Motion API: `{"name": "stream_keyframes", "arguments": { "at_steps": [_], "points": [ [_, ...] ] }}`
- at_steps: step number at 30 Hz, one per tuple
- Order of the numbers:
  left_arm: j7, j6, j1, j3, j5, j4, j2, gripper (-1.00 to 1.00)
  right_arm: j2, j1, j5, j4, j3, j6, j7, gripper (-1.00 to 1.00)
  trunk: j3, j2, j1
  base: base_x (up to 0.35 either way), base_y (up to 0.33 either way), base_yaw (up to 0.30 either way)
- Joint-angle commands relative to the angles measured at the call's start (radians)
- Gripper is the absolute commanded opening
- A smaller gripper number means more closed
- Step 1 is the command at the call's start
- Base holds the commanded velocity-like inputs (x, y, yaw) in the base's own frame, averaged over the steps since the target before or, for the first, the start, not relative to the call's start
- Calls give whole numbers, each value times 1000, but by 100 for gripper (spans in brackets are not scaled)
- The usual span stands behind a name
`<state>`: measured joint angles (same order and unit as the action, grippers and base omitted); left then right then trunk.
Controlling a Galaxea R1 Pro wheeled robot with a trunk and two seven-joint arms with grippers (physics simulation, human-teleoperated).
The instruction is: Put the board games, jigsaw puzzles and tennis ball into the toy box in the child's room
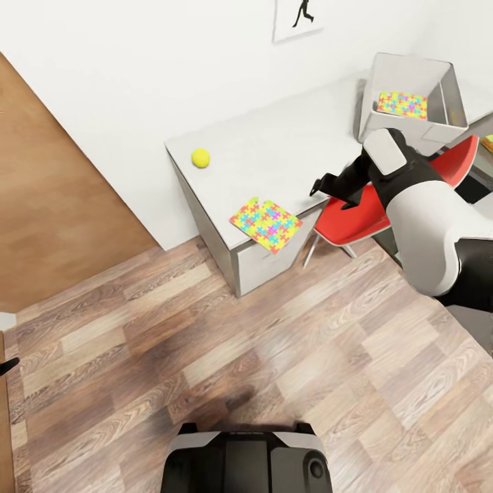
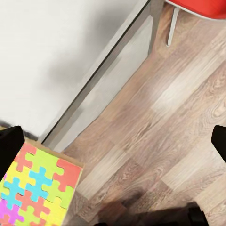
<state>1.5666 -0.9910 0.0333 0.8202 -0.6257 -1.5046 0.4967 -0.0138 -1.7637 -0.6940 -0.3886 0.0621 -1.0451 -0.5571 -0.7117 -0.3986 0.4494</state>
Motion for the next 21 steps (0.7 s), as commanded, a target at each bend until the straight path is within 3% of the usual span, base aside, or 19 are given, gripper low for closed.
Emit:
{"name": "stream_keyframes", "arguments": {
  "at_steps": [1, 21],
  "points": [
    [4, -11, 0, 0, 1, 0, 0, 100, 2, 0, -8, -1, 2, -2, -10, 100, 0, -1, 1, 0, 0, 94],
    [4, -11, 0, 0, 1, 0, 0, 100, 12, 1, -9, -1, -4, -2, -9, 100, 30, -1, 1, 0, 0, 111]
  ]
}}
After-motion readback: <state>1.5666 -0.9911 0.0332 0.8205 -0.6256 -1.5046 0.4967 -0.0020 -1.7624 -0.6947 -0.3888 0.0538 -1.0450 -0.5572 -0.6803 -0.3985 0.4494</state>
